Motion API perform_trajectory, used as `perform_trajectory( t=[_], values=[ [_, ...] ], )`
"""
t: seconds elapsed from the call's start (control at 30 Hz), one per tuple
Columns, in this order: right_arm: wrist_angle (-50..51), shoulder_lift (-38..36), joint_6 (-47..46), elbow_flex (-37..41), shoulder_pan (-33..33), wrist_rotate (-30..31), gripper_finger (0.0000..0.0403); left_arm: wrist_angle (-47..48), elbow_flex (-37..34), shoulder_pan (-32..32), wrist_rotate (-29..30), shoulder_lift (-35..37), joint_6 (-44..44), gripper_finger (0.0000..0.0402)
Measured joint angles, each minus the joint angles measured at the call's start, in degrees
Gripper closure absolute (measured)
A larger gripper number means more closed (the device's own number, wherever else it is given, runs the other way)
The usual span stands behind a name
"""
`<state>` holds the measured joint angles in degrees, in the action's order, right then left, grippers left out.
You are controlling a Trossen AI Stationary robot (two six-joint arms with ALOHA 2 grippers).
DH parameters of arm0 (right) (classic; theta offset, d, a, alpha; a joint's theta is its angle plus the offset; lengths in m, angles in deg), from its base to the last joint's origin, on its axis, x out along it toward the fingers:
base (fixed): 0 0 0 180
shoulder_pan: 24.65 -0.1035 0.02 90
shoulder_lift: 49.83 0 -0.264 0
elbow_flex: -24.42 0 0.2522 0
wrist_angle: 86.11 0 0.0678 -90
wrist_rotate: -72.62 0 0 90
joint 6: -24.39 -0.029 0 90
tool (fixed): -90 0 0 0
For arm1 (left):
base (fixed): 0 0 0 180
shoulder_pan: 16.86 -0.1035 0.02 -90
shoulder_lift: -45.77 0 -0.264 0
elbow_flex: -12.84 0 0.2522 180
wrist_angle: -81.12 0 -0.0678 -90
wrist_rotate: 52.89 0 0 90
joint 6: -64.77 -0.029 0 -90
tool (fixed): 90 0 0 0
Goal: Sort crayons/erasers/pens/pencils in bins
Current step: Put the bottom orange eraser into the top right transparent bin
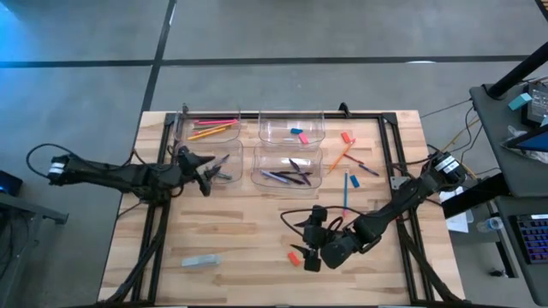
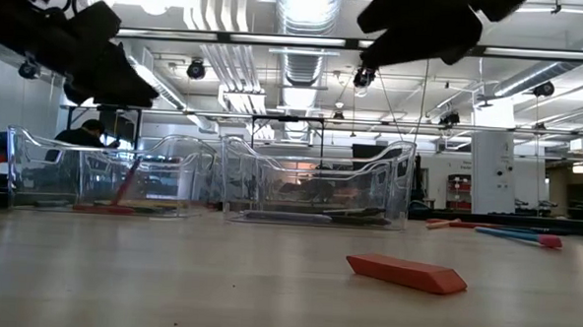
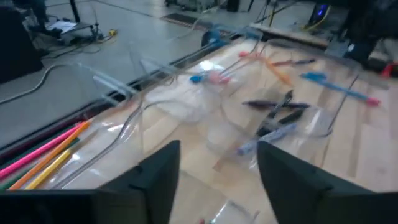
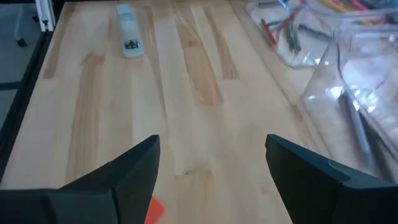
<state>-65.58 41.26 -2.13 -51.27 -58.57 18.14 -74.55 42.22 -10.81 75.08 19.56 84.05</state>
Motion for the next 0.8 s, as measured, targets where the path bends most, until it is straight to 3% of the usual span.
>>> perform_trajectory(
  t=[0.1, 0.27, 0.53, 0.8],
  values=[
    [-0.13, 0.49, -3.16, 1.42, -0.23, -0.64, 0.0124, -5.91, 0.65, 0.06, -3.04, -0.05, -0.18, 0.0169],
    [-0.23, 5.43, -5.03, 2.22, -0.84, -2.35, 0.0124, -25.04, -1.02, 1.28, -15.47, -4.35, -3.2, 0.0157],
    [-0.22, 13.59, -9.36, 0.85, -1.43, -3.0, 0.0124, -43.79, -1.1, 7.64, -16.51, -18.87, -6.57, 0.0156],
    [-0.67, 17.33, -13.46, -0.51, -1.54, -4.46, 0.0124, -47.43, 1.25, 9.24, -16.63, -28.19, -6.54, 0.0156]
  ],
)
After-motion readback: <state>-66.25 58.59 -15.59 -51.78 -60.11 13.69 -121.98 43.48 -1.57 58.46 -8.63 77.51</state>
